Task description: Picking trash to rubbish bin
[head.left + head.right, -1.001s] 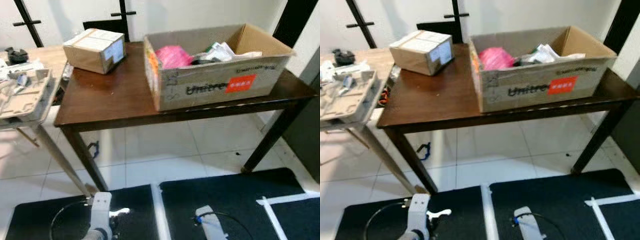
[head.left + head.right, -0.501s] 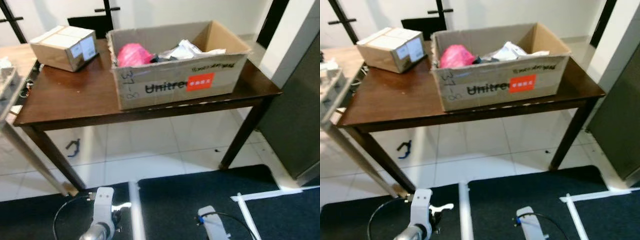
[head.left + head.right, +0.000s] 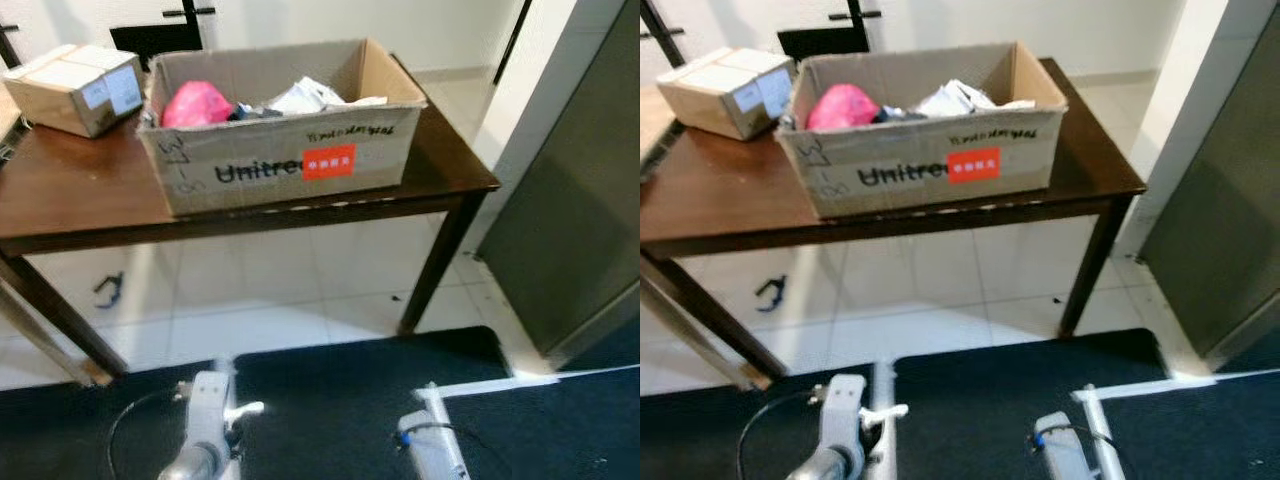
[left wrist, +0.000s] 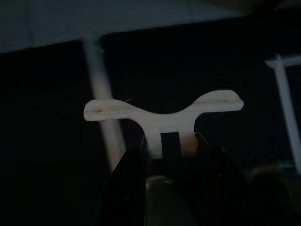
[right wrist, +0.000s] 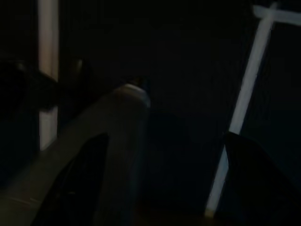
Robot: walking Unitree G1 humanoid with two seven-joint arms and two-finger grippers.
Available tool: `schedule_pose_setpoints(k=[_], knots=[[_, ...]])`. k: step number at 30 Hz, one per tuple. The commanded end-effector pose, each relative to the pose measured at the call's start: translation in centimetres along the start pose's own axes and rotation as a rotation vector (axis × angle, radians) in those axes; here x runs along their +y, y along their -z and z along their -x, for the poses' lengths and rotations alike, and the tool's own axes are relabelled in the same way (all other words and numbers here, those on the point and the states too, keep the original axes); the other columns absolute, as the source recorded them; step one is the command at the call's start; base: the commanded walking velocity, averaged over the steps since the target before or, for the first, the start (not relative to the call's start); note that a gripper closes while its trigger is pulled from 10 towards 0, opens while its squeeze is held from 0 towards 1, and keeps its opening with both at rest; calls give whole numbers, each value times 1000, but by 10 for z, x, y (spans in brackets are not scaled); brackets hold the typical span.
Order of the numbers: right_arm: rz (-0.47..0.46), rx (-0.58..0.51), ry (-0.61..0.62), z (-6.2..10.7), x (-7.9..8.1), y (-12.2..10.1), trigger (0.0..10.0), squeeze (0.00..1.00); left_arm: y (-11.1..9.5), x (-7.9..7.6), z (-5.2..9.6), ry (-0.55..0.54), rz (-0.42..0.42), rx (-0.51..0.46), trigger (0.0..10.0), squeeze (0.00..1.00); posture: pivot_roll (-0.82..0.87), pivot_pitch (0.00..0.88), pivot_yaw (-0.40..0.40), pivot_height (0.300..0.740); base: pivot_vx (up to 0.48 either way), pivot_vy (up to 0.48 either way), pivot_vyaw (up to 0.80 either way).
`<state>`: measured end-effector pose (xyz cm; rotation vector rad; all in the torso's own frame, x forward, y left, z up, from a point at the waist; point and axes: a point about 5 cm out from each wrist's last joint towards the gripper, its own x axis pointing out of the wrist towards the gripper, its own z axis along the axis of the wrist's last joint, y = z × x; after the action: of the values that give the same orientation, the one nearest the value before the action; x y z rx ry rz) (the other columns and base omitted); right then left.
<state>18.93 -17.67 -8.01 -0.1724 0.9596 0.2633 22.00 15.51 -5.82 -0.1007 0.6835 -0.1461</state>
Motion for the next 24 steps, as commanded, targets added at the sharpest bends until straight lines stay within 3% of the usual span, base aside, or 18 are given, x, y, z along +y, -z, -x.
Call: schedule_pose_setpoints(k=[1,4,11,24], knots=[[-14,42,-10,2,2,12,10000,0,7,1,2,-8,24,30,10000,0,-50,139,33,740,0,0,0],[-15,43,-10,1,3,12,10000,0,6,2,1,-12,59,33,10000,0,-49,139,33,740,0,0,0],[-14,43,-12,1,3,12,10000,0,5,1,1,3,59,22,10000,0,-47,139,33,740,0,459,0],[-14,45,-8,1,4,13,10000,0,3,2,1,6,11,18,10000,0,-51,132,36,740,0,0,0]])
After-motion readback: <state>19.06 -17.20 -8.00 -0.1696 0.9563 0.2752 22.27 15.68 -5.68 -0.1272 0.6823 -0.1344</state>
